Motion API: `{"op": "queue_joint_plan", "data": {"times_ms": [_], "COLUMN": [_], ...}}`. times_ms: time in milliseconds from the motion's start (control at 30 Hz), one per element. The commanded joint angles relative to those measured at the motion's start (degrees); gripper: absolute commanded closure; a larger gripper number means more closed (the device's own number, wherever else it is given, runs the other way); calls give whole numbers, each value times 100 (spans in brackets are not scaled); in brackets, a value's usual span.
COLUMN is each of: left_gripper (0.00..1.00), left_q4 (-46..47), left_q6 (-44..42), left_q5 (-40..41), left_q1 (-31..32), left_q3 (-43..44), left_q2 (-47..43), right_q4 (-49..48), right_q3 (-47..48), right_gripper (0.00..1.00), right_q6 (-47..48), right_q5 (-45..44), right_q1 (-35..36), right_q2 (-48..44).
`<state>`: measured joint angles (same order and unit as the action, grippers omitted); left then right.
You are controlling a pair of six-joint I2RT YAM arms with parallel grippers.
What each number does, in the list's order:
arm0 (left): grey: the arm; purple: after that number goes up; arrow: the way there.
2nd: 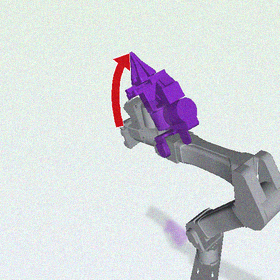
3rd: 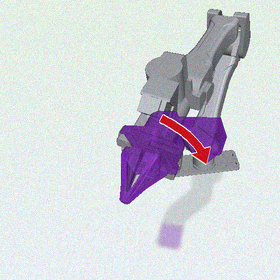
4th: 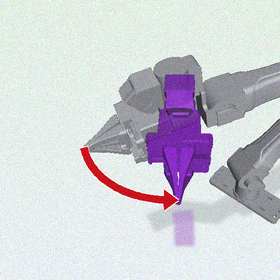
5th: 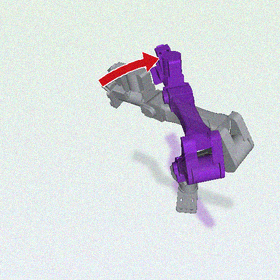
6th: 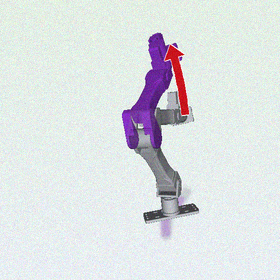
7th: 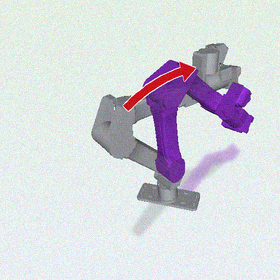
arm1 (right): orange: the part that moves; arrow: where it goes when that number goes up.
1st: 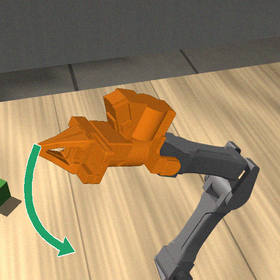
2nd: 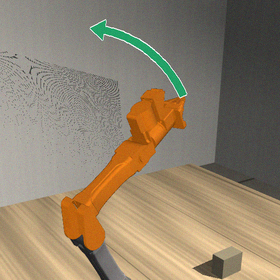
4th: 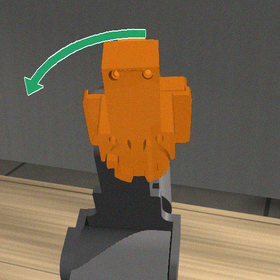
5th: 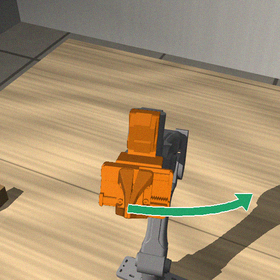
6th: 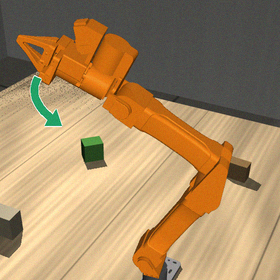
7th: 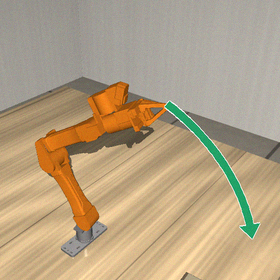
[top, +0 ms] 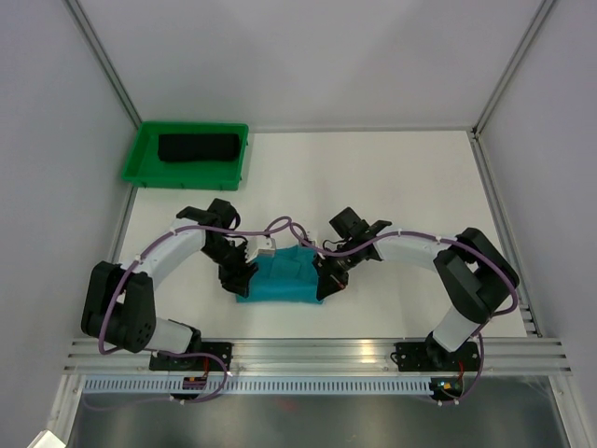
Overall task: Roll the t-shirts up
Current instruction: Roll the tshirt
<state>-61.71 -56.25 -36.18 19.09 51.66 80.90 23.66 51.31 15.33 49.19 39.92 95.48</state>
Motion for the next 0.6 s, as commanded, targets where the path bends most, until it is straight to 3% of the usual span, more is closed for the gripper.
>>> {"op": "queue_joint_plan", "data": {"times_ms": [0,200,333,567], "left_gripper": [50,74,97,98], "left_q4": [300,134,37,-7], "left_q6": [246,141,245,369], "left_q5": [-30,120,243,208], "left_q1": [7,7,-2,-2], "left_q3": [-68,-16,64,-68], "left_q2": [39,30,22,-294], "right_q4": [-11,8,-37,359], "right_q3": [283,213,283,521], "right_gripper": [100,100,100,100], "right_q6": [57,84,57,278], "right_q5": [284,179,284,153], "right_q1": [-20,-28,-28,-28], "right_q2": [58,49,198,454]}}
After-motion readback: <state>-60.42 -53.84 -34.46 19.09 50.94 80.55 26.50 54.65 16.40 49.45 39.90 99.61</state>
